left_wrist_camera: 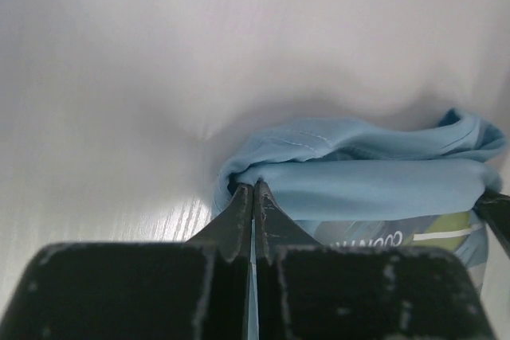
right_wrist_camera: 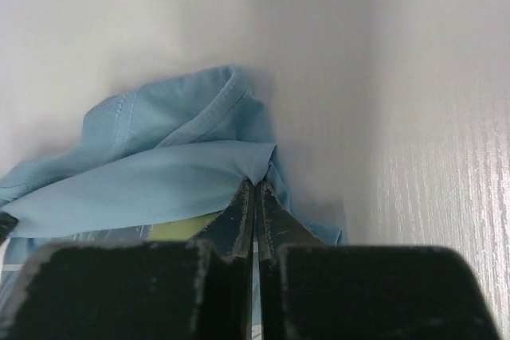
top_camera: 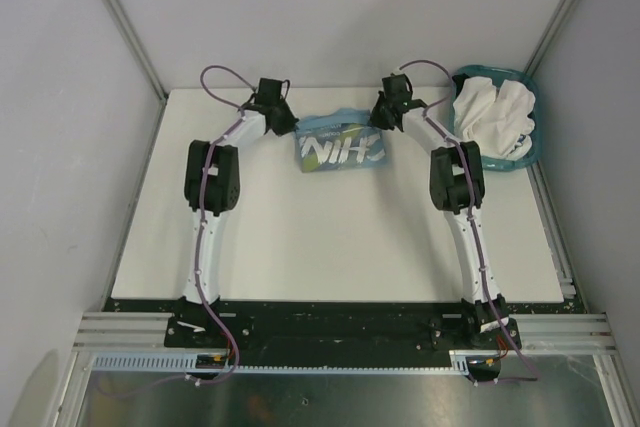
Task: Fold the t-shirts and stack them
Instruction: Fold the long partially folded tshirt into a neat square, then smooth out wrinkles on the folded tshirt
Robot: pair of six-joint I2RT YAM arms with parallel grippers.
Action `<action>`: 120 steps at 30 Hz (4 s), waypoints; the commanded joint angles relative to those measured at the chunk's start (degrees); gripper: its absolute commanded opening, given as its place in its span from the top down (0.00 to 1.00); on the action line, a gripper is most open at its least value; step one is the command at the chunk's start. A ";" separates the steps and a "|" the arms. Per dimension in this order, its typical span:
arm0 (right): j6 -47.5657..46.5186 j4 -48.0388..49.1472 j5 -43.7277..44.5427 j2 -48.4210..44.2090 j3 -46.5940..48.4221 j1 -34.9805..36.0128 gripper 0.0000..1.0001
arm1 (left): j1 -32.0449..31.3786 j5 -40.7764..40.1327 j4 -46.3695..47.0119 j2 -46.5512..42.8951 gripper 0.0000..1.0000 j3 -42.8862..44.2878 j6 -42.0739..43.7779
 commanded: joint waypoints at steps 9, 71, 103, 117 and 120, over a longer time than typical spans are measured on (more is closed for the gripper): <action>3.84 4.04 2.88 -17.21 -29.20 0.31 1.00 | -1.47 0.79 2.18 -11.48 1.00 -19.11 -0.63; -2.88 4.94 -2.35 -34.44 -45.16 7.93 0.62 | -2.12 7.70 6.27 -29.82 0.88 -39.74 4.95; -2.68 6.31 -1.75 -39.94 -50.42 8.06 0.56 | 0.91 11.08 6.05 -34.82 0.84 -44.10 6.69; -3.58 1.51 4.80 -40.87 -55.35 14.45 0.59 | 1.18 12.00 6.10 -36.77 0.66 -48.51 6.00; -3.56 1.73 4.68 -40.65 -56.24 14.48 0.59 | 1.51 12.50 6.09 -35.08 0.63 -47.33 5.50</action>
